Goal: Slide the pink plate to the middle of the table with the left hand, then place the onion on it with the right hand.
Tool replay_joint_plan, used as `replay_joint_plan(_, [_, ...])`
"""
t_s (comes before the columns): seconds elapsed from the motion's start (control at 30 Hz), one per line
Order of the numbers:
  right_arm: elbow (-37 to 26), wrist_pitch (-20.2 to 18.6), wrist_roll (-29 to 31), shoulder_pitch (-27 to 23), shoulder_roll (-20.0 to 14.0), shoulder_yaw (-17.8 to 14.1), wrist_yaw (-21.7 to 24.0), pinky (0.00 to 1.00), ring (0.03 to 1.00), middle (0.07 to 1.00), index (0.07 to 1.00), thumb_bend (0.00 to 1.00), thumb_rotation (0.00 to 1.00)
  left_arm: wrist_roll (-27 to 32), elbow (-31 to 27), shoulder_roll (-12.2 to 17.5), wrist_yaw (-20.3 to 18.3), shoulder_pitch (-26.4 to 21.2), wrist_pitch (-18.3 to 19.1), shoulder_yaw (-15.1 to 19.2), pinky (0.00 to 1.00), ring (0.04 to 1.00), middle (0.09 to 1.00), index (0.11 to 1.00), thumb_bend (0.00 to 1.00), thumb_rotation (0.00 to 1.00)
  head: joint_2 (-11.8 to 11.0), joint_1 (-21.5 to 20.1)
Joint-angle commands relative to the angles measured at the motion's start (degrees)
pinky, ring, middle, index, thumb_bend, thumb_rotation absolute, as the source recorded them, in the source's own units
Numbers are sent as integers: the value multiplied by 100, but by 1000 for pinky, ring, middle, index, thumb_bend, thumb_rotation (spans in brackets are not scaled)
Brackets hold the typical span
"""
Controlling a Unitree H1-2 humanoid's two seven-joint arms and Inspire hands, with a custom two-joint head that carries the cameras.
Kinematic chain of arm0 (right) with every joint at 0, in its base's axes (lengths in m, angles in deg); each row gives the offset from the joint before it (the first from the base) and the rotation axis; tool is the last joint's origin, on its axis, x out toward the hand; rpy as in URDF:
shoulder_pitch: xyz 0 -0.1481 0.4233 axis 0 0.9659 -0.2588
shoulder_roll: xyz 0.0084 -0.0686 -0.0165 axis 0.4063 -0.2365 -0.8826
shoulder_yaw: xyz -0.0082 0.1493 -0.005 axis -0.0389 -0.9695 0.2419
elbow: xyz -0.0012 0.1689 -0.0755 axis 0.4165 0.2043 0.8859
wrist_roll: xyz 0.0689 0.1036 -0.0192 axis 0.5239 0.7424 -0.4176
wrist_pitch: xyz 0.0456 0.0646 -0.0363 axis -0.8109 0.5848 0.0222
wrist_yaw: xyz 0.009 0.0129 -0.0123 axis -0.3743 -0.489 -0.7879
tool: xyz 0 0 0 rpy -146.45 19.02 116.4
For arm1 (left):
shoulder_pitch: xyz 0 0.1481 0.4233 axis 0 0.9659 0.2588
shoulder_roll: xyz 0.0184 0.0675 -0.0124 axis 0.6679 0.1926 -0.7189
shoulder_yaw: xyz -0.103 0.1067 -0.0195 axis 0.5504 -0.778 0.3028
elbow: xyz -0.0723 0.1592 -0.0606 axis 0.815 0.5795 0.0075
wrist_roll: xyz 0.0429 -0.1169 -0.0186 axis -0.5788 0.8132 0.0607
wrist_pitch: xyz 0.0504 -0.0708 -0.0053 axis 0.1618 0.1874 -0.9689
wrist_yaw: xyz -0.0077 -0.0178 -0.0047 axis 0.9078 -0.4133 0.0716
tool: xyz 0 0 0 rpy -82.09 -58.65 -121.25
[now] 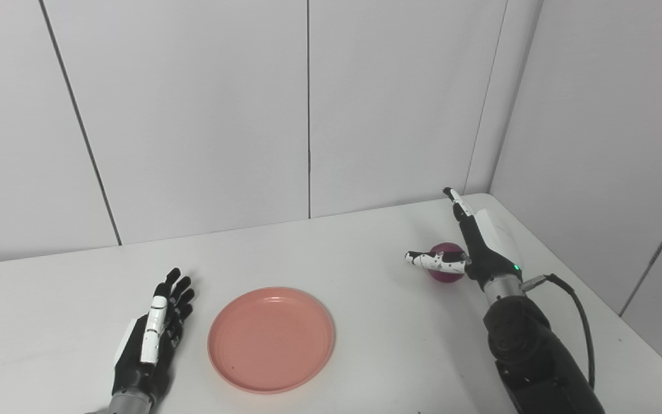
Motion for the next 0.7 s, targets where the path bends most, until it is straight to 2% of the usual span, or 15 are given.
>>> replay_joint_plan(0.0, [64,-59,-218,-277,-217,6,-52,804,912,947,954,822,333,32,-223,9,-56,-189,-190,4,1000,976,978,966,641,1000,5,12])
replay_joint_plan(0.1, [236,-144,-355,-314,-273,22,-21,800,911,949,960,837,338,48,-314,0,-69,-155,-182,-18,1000,977,980,967,637,1000,8,18])
replay_joint_plan(0.4, [846,-102,120,-426,-242,-195,-33,781,903,954,960,839,268,52,-563,-46,-47,-77,-32,-96,1000,979,982,968,639,1000,30,31])
replay_joint_plan(0.67, [1335,60,527,-643,-246,-208,-73,780,902,946,939,838,230,65,-656,-122,-30,-66,52,-105,1000,981,983,968,630,1000,6,72])
